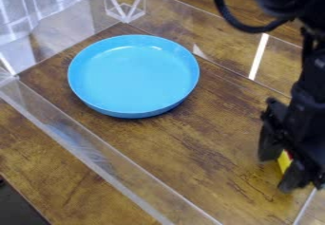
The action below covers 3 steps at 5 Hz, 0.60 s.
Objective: Put the yellow block in the blue tray
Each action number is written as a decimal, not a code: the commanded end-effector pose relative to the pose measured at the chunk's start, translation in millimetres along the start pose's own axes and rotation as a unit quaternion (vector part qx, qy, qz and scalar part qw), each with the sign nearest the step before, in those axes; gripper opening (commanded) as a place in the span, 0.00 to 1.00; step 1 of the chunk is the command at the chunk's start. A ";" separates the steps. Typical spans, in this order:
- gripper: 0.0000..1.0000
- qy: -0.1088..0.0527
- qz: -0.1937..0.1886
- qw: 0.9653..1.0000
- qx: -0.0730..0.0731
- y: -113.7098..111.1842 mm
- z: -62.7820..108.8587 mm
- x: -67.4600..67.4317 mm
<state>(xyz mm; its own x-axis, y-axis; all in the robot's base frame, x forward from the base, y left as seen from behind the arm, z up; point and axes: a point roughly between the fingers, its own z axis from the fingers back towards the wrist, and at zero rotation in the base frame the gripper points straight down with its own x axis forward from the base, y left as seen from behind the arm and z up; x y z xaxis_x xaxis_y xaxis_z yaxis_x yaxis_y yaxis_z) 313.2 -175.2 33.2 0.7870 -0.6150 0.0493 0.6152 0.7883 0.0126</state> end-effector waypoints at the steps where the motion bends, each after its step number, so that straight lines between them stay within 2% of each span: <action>1: 0.00 -0.032 0.004 0.999 0.007 -3.6 19.8 17.0; 2: 1.00 -0.033 0.022 0.999 0.008 0.0 23.9 15.9; 3: 1.00 -0.036 -0.006 0.999 0.006 4.3 31.4 18.4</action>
<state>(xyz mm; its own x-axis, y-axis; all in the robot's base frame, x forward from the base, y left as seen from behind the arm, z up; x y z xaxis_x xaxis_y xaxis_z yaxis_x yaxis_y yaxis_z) 316.7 -180.8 38.7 0.7766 -0.6289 0.0384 0.6289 0.7774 0.0127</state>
